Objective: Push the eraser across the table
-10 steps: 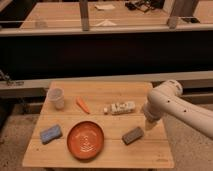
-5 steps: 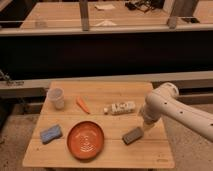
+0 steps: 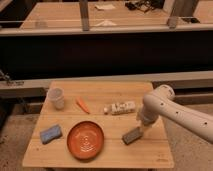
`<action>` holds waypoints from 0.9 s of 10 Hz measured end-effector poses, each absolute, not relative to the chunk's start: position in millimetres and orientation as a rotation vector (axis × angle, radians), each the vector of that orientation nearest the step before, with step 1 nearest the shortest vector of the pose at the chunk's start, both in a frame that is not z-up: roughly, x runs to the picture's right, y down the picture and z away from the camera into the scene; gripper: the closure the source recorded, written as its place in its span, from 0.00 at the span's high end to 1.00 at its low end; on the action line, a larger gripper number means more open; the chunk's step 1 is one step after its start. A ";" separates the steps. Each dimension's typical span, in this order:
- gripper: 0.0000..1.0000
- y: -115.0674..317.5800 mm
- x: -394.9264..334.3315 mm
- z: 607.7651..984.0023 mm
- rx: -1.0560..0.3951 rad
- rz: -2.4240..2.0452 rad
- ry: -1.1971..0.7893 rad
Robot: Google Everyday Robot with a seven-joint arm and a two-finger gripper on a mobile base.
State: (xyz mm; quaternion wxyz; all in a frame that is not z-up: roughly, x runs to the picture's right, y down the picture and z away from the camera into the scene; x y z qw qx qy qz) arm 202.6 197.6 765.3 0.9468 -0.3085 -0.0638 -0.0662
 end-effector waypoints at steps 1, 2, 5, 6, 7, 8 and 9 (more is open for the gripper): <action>0.33 199.8 199.5 766.7 -0.634 -0.143 -0.138; 0.31 201.6 197.7 767.7 -0.638 -0.148 -0.143; 0.13 211.3 190.9 773.5 -0.661 -0.173 -0.165; 0.09 214.4 187.7 775.6 -0.668 -0.183 -0.173; 0.06 215.2 186.2 776.2 -0.671 -0.186 -0.182; 0.06 215.4 186.0 775.4 -0.672 -0.188 -0.189; 0.06 216.8 186.0 776.2 -0.672 -0.190 -0.196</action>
